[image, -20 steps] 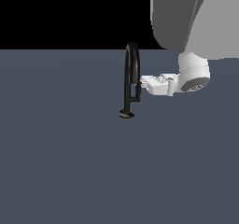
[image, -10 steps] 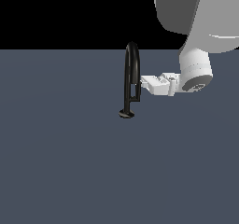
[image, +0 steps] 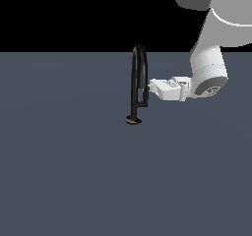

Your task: Turn on the faucet by rotating a designated handle.

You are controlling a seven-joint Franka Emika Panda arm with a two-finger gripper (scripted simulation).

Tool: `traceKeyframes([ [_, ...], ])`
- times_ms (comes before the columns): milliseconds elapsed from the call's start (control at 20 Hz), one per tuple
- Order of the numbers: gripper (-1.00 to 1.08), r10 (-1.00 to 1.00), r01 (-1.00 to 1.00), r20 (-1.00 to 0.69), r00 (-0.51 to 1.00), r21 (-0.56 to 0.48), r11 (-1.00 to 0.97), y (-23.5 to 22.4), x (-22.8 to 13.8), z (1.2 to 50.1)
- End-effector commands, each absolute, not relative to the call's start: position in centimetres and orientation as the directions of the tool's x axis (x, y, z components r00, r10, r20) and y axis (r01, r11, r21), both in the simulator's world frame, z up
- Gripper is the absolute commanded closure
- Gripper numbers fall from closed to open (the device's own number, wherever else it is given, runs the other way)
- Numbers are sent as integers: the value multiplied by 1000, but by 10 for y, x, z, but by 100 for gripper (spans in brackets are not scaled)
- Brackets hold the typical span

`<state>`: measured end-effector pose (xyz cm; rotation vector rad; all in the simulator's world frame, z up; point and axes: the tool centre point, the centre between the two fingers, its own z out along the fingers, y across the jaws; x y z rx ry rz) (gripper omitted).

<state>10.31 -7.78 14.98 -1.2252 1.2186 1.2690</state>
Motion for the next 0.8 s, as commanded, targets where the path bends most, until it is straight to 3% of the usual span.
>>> traceKeyframes([
  [0, 108, -2, -998, -999, -39, 39, -47, -78, 98, 152],
  [750, 108, -4, -998, -999, -35, 35, -43, -79, 76, 158],
])
